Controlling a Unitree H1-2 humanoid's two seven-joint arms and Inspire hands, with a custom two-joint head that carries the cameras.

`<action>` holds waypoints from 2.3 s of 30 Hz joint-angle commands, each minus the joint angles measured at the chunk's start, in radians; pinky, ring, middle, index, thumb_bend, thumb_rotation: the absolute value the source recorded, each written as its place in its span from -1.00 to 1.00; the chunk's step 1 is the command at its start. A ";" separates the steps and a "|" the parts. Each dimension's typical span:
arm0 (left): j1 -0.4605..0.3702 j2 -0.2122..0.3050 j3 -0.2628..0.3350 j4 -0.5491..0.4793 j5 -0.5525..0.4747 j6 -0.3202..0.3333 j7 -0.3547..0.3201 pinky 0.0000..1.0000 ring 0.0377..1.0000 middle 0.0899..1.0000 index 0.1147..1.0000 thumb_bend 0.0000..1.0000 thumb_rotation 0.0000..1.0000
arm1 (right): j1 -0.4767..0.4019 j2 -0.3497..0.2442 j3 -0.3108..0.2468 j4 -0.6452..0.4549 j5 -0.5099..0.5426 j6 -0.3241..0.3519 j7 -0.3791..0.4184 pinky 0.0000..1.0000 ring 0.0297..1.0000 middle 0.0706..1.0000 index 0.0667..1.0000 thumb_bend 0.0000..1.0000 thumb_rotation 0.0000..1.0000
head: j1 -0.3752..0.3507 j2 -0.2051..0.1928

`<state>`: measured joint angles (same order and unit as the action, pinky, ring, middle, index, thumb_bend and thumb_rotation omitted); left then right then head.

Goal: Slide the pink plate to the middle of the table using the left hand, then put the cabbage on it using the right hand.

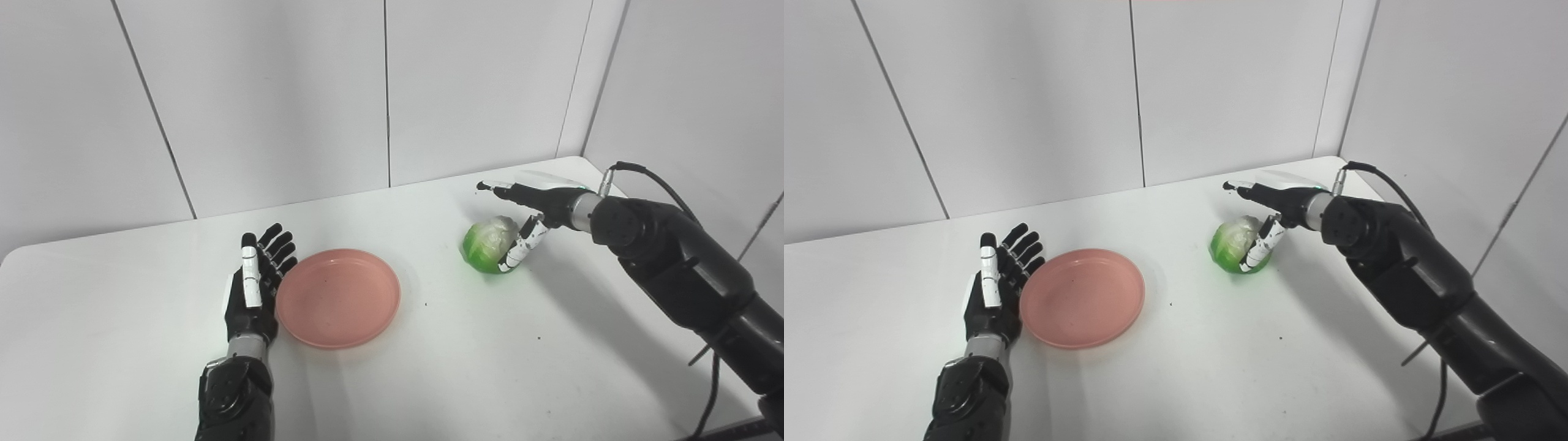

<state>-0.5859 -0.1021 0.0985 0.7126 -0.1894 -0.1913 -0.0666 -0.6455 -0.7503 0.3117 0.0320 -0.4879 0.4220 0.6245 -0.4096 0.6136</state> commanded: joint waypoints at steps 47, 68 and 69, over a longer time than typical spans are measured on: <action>0.000 -0.003 -0.004 -0.060 -0.007 0.030 0.007 0.67 0.66 0.59 0.45 0.37 1.00 | -0.032 0.134 0.011 0.314 -0.114 -0.247 -0.294 -0.16 -0.13 -0.03 -0.14 0.04 -1.00 | 0.004 0.028; 0.000 -0.009 -0.012 -0.062 -0.002 0.036 0.009 0.70 0.69 0.61 0.49 0.42 1.00 | -0.073 0.213 -0.073 0.100 -0.063 -0.271 -0.340 -0.09 -0.10 -0.07 -0.14 0.04 -1.00 | 0.057 0.030; 0.002 -0.014 -0.014 -0.065 0.001 0.036 0.012 0.70 0.71 0.62 0.50 0.42 1.00 | -0.081 0.218 -0.072 0.082 -0.062 -0.264 -0.329 -0.09 -0.10 -0.07 -0.14 0.04 -1.00 | 0.092 0.030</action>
<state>-0.5627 -0.1083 0.0885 0.6568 -0.1884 -0.1629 -0.0572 -0.6549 -0.5212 0.2619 0.1596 -0.5567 0.1862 0.3025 -0.3544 0.6443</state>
